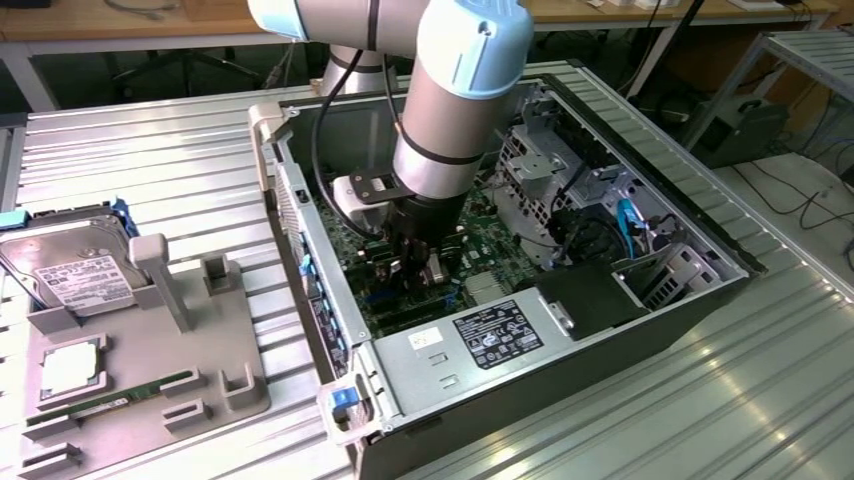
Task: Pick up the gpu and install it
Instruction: 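Insert the gpu into the slot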
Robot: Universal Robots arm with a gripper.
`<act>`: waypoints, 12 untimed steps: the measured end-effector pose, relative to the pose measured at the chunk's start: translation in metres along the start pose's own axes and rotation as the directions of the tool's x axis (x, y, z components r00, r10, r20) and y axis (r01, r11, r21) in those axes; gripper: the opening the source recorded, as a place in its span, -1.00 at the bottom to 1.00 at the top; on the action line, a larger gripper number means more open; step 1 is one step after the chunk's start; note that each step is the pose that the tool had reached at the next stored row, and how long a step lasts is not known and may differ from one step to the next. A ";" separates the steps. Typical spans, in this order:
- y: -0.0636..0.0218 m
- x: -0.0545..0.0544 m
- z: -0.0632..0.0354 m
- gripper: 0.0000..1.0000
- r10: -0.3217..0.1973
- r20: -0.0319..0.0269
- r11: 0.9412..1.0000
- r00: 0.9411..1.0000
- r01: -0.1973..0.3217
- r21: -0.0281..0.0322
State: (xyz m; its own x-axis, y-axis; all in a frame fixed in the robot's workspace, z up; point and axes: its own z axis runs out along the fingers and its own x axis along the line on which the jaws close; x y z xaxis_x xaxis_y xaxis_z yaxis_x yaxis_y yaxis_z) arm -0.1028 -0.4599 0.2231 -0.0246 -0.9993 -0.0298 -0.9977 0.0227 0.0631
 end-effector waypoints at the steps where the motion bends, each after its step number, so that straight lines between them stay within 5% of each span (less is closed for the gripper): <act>1: 0.0000 0.000 0.0000 -0.42 0.000 0.000 1.000 1.000 0.000 0.000; 12: -0.0002 0.000 0.0041 -0.42 0.000 0.000 1.000 1.000 0.000 0.000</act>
State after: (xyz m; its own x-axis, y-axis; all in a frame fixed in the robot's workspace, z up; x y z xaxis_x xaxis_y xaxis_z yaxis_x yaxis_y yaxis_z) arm -0.1029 -0.4598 0.2190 -0.0246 -0.9993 -0.0297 -0.9977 0.0227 0.0632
